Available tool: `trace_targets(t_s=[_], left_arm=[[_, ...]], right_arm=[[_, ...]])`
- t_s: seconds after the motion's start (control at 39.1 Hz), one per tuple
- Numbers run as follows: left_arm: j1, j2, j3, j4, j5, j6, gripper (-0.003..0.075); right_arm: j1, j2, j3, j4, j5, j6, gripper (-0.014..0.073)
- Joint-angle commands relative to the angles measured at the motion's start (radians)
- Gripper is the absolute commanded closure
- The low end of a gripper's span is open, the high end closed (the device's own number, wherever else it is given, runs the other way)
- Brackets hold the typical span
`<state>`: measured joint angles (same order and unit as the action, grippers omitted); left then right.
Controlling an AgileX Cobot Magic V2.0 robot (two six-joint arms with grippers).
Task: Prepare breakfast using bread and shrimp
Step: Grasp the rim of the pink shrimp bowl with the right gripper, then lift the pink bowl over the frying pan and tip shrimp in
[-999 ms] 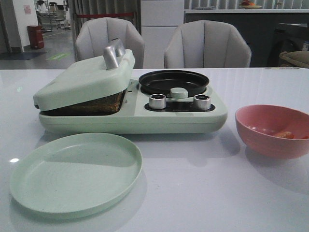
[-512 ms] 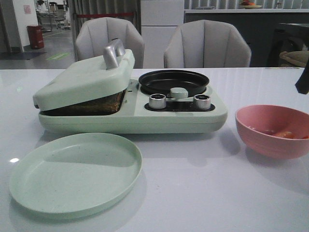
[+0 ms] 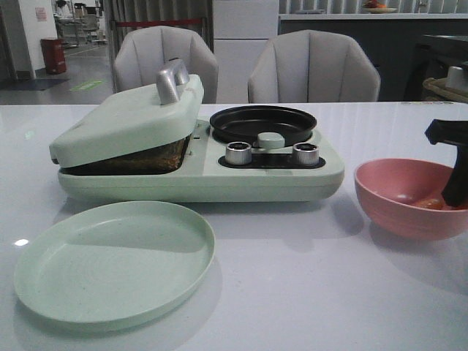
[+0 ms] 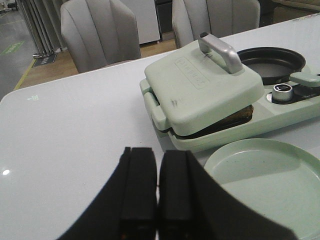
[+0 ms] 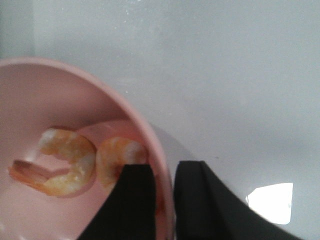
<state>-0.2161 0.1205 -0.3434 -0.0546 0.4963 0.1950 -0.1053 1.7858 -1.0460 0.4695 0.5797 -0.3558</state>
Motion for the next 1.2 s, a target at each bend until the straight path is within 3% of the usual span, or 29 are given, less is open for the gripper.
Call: trace_targets(t_s=[0.0,0.36,0.46,0.59,0.72,0.92,1.18], left_arm=[[-0.005,0.009,-0.026,-0.006,-0.082,-0.011,0.0606],[-0.005,0.009,-0.026,-0.006,-0.082,-0.011,0.0606],[-0.005,0.009,-0.026,-0.006,-0.082,-0.011,0.0606],[-0.005,0.009,-0.026,-0.006,-0.082,-0.011,0.0606],[-0.005,0.009,-0.026,-0.006,-0.082,-0.011,0.0606],[-0.005,0.009,-0.026,-0.006,-0.082,-0.011,0.0606],[-0.005,0.009,-0.026,-0.006,-0.082,-0.011,0.0606]], right_arm=[[0.000,-0.031,-0.031,0.022,-0.044,-0.014,0.0427],[0.000,-0.142,-0.146,0.030,-0.071,-0.015,0.0463],[0.001,-0.185,-0.184,0.100,-0.130,-0.015,0.0463],[0.001,-0.199,-0.225,0.300,-0.167,-0.019,0.0463],[0.058,-0.186,-0.270,0.378,-0.194,-0.166,0.0462],[0.218,-0.150,-0.295,0.434,-0.436,-0.229,0.0462],[0.381,-0.058,-0.295,0.371,-0.791,-0.243,0.0456]])
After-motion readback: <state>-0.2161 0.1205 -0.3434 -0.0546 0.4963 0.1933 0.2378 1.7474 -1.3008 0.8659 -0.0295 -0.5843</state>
